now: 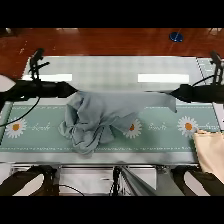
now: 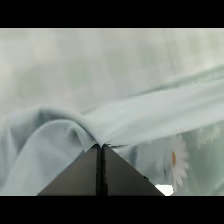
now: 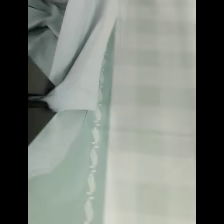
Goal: Fold the shirts.
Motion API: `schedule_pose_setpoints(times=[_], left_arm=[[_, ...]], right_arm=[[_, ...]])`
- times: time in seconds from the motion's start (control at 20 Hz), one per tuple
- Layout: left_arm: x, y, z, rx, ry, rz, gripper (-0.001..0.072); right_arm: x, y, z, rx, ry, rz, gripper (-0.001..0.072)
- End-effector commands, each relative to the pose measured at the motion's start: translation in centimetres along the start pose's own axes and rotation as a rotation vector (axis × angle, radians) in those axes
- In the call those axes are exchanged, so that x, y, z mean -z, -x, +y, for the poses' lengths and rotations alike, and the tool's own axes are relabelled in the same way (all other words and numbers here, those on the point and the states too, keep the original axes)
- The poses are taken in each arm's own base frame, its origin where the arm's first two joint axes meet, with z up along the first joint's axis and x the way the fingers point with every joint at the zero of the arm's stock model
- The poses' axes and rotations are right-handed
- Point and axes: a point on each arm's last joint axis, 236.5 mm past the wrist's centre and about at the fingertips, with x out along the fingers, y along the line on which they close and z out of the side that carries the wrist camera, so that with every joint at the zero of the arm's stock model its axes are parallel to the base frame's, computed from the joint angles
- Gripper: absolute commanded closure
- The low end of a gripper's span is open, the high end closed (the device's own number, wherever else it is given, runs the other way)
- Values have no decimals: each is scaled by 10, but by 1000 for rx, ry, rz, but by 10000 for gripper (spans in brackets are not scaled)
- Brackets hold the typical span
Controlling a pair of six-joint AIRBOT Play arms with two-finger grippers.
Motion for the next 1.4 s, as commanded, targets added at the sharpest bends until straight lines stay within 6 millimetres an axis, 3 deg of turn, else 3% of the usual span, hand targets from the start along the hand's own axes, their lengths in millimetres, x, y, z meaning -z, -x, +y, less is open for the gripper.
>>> schedule_pose_setpoints(times=[0.0,0.05,0.1,0.15,0.2,0.25,0.4,0.45,0.5,0.65,0.7,0.9,0.95,1.1,1.2,1.35], left_arm=[[-33,-48,33,-38,4,-33,690],[-41,-52,37,-40,10,-36,685],[-45,-55,40,-39,22,-34,623],[-46,-55,41,-34,23,-26,456],[-47,-51,41,-30,26,-21,236],[-44,-44,40,-15,35,1,85],[-8,10,38,48,100,200,106],[13,35,41,32,154,285,189],[34,58,45,-8,180,344,214],[80,100,46,-118,226,337,208],[102,104,39,-123,254,330,142],[198,91,14,-67,416,367,125],[217,84,6,-28,461,377,62],[275,69,-7,38,552,471,62],[296,62,-6,29,612,510,61],[290,53,2,2,610,462,61]], right_arm=[[-27,-36,-17,43,27,-86,681],[-29,-41,-22,50,19,-87,681],[-28,-46,-25,54,13,-80,681],[-26,-50,-28,57,17,-67,680],[-25,-53,-30,59,23,-59,680],[-24,-53,-31,61,34,-57,680],[-25,-52,-35,79,80,-57,680],[-23,-52,-38,93,92,-50,680],[-23,-52,-42,110,108,-45,680],[-20,-51,-52,154,146,-29,680],[-19,-50,-55,164,155,-25,680],[-17,-48,-65,208,193,-9,680],[-16,-48,-67,213,198,-3,680],[-14,-48,-68,217,202,9,680],[-11,-48,-67,215,201,19,680],[-9,-48,-67,212,200,30,680]])
